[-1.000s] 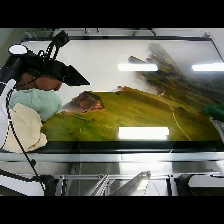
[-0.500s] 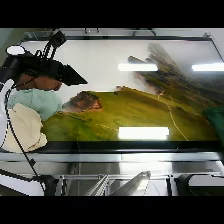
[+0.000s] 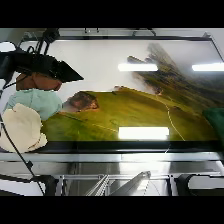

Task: Fold the shirts.

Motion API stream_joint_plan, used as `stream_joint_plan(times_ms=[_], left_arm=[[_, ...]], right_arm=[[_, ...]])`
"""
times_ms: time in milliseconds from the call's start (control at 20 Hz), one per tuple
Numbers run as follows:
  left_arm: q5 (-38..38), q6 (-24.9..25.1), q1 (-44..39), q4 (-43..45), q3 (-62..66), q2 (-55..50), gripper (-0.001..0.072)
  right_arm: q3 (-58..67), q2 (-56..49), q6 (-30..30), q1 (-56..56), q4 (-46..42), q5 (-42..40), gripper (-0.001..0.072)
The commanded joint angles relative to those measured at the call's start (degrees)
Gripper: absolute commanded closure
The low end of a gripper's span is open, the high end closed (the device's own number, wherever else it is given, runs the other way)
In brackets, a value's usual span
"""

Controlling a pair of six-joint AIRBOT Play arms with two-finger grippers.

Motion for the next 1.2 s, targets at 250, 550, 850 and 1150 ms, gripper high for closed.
stream_joint_plan(times_ms=[250,550,850,1150], left_arm=[[10.8,-0.6,3.1,7.2,-11.9,20.1,0.0702],[22.4,4.2,2.4,9.7,-53.1,42.1,0.0691],[26.4,4.6,2.4,9.7,-71.1,50.8,0.0689],[25.9,4.5,2.4,9.6,-71.8,55.0,0.0692]], right_arm=[[-1.6,11.0,0.2,25.1,34.9,-19.7,0.0696],[-36.5,37.3,-9.0,38.1,48.4,-39.8,0.0696],[-49.0,43.9,-12.9,40.5,52.4,-48.1,0.0694],[-49.0,43.8,-12.7,40.5,52.4,-45.9,0.0694]])
